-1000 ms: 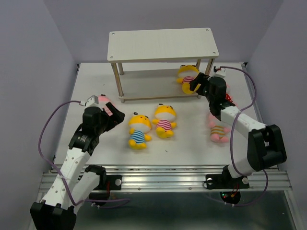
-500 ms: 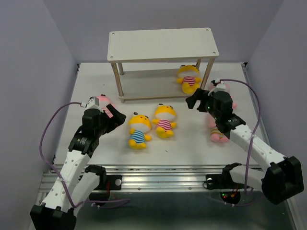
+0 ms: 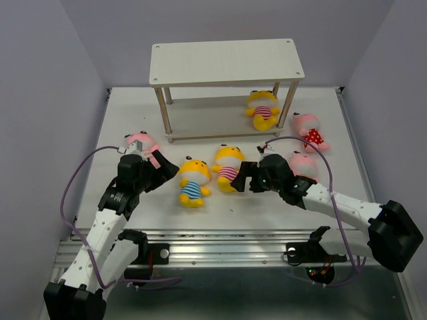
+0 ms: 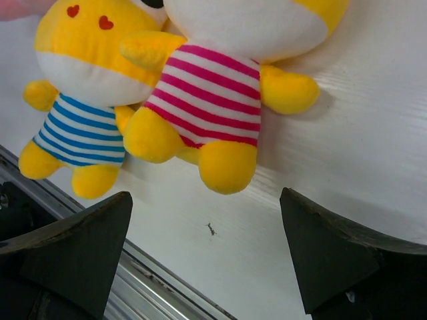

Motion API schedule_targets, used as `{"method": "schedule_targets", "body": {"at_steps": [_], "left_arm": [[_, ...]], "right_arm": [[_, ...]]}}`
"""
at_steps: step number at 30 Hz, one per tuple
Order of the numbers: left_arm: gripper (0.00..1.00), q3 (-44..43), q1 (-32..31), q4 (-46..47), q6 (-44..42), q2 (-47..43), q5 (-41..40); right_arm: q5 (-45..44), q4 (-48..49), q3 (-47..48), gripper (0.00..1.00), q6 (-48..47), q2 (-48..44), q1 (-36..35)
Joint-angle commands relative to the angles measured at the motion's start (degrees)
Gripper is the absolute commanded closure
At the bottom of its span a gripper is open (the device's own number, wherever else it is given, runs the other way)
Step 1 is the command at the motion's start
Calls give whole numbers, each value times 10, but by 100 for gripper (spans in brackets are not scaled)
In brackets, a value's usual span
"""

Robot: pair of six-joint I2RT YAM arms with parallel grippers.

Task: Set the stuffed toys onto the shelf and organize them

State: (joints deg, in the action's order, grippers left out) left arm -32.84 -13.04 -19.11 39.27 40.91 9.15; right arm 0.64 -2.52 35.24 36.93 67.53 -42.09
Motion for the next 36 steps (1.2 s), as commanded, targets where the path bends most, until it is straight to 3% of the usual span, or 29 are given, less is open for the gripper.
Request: {"method": "schedule_targets", "body": {"at_steps": [1,15,24,25,26,33,36], "left_arm": [[1,4,-1,21,-1,-7,13],[1,3,-1,21,-3,-7,12],[1,4,-1,21,-4,-12,13],[1,4,-1,22,-4,-12,13],[1,4,-1,22,-4,-13,14],[1,5,-1,22,-5,-20,15],[1,6,-1,21,-5,-21,15]], "right_arm": [[-21,37,-12,5,51,8,-12],[-11,92,-8,23,65,80,-12],[7,107,-8,51,75,94,-12],[6,107,-8,64,75,94,-12],[5,108,-9,69,75,95,-12],[11,111,-8,97,67,89,-12],[-1,90,9,99,28,88,-12]]}}
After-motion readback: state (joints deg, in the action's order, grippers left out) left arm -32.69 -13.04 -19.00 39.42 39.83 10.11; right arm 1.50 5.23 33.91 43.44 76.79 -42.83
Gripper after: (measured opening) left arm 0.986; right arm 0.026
